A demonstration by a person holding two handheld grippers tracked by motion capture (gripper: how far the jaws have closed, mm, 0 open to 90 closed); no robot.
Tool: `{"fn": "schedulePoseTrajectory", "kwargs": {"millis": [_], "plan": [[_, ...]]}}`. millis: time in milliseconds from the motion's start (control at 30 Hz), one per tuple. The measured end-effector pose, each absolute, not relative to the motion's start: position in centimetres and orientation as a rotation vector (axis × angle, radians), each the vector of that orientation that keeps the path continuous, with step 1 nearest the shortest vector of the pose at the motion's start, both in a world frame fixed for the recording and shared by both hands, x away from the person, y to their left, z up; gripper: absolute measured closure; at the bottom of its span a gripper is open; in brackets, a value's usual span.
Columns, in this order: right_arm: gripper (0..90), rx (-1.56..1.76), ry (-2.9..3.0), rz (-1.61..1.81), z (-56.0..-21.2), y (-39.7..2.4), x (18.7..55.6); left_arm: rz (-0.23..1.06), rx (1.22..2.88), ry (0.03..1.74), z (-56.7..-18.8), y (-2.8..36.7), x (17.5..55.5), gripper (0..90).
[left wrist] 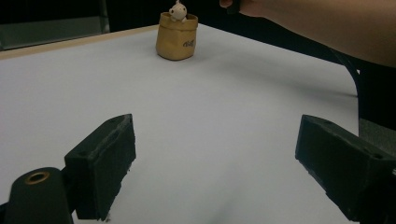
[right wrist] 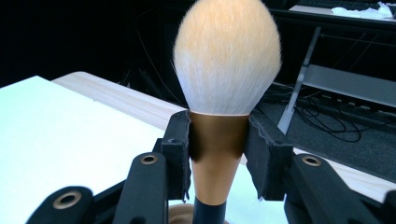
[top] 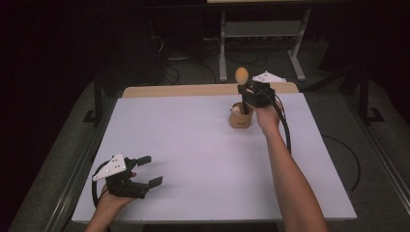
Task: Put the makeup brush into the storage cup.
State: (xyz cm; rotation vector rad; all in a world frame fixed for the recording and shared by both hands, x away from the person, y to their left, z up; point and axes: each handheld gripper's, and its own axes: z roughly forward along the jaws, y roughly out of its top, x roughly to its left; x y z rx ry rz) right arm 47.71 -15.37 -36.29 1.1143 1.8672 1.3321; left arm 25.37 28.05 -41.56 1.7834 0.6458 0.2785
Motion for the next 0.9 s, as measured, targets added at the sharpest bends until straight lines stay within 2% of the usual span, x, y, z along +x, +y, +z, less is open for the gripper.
{"fn": "schedulePoseTrajectory", "kwargs": {"millis": [433, 567, 800, 900], "plan": [[60.2, 1.133, 1.927, 1.322, -37.3, -15.5, 47.7, 0.276, 1.78, 0.647, -41.6, 28.0, 25.3, 11.9], [43.4, 1.149, 1.936, 1.375, -37.4, -15.7, 47.7, 0.274, 1.78, 0.647, -41.6, 28.0, 25.4, 11.9], [34.0, 1.143, 1.943, 1.409, -36.7, -15.8, 47.3, 0.273, 1.779, 0.645, -41.6, 27.9, 25.3, 11.9], [27.4, 1.154, 1.959, 1.426, -36.5, -16.0, 47.0, 0.273, 1.782, 0.645, -41.6, 27.9, 25.3, 11.9]]}}
